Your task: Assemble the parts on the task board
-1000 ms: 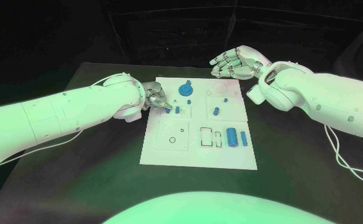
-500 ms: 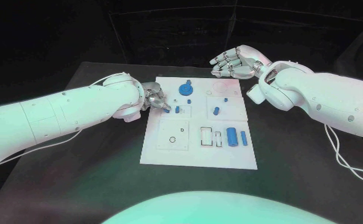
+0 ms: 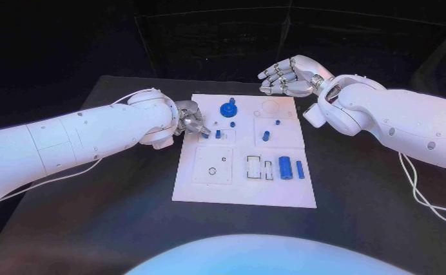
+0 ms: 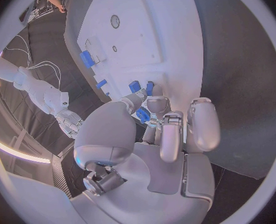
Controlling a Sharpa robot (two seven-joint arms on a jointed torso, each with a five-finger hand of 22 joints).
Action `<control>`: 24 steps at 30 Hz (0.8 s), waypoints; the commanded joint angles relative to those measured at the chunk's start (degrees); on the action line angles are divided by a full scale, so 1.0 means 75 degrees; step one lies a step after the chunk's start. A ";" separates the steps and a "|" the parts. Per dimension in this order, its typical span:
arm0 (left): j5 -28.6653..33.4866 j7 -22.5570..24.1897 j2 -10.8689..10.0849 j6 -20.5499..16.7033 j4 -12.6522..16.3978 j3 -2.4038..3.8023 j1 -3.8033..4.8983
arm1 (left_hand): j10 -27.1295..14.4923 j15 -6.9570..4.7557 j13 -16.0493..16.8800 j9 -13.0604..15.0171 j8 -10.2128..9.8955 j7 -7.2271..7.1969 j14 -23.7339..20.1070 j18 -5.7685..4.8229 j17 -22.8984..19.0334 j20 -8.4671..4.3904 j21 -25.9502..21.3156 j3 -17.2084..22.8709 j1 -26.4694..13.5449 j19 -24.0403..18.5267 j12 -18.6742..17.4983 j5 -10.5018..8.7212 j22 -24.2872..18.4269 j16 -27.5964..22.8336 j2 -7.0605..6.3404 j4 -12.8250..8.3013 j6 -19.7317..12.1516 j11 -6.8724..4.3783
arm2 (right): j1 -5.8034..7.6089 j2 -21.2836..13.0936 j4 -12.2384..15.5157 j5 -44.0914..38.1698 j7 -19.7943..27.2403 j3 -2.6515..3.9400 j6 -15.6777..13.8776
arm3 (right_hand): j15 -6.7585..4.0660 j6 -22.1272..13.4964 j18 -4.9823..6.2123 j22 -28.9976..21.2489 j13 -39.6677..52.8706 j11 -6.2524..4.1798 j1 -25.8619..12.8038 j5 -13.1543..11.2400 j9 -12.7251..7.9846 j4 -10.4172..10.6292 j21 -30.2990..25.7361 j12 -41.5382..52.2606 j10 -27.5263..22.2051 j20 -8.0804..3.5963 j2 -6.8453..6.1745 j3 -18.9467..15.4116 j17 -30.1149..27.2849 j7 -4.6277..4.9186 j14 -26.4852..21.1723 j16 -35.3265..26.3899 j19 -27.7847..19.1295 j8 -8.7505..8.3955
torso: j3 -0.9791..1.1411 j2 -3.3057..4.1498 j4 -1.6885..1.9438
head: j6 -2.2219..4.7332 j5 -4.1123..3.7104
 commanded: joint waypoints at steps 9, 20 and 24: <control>0.0081 -0.0078 0.0106 0.0329 -0.0106 -0.0007 -0.0005 | 0.0082 -0.0070 -0.0031 0.0042 0.0120 -0.0084 0.0792 -0.0079 0.2013 -0.0021 -0.0052 0.0451 -0.0501 0.0034 0.0011 0.0010 -0.0034 0.0049 -0.0111 -0.0233 0.0125 -0.0073 | 0.0015 0.0009 0.0013 0.0017 0.0051 0.0004 0.0038 | 0.0032 -0.0063 0.0078 -0.0010 -0.0013 -0.0027 -0.0010 0.0034 -0.0007 -0.0041 -0.0024 0.0053 -0.0053 -0.0020 0.0070 -0.0013 -0.0008 0.0494 0.0004 -0.0036 0.0054 0.0038 | 0.0000 0.0002 -0.0002 | -0.0023 -0.0031; 0.0145 -0.0116 0.0186 0.0436 -0.0228 -0.0008 -0.0004 | 0.0050 -0.0090 -0.0096 0.0040 0.0139 -0.0108 0.0792 -0.0077 0.2013 -0.0039 -0.0075 0.0272 -0.0872 0.0031 -0.0033 0.0009 -0.0042 0.0049 -0.0159 0.0030 0.0158 -0.0093 | 0.0015 0.0009 0.0014 0.0017 0.0048 0.0004 0.0040 | 0.0032 -0.0063 0.0078 -0.0010 -0.0013 -0.0027 -0.0010 0.0034 -0.0007 -0.0041 -0.0024 0.0053 -0.0053 -0.0020 0.0070 -0.0013 -0.0008 0.0494 0.0004 -0.0036 0.0054 0.0038 | -0.0003 -0.0001 -0.0003 | -0.0038 -0.0028; 0.0149 -0.0118 0.0208 0.0432 -0.0264 -0.0008 -0.0003 | 0.0066 -0.0097 -0.0073 0.0036 0.0145 -0.0116 0.0792 -0.0081 0.2013 -0.0046 -0.0065 0.0232 -0.0987 0.0042 -0.0012 0.0010 -0.0024 0.0049 -0.0135 0.0118 0.0180 -0.0099 | 0.0015 0.0012 0.0014 0.0017 0.0049 0.0004 0.0041 | 0.0032 -0.0063 0.0078 -0.0010 -0.0013 -0.0027 -0.0010 0.0034 -0.0007 -0.0041 -0.0024 0.0053 -0.0053 -0.0020 0.0070 -0.0013 -0.0008 0.0494 0.0004 -0.0036 0.0054 0.0038 | -0.0005 0.0001 -0.0005 | -0.0036 -0.0031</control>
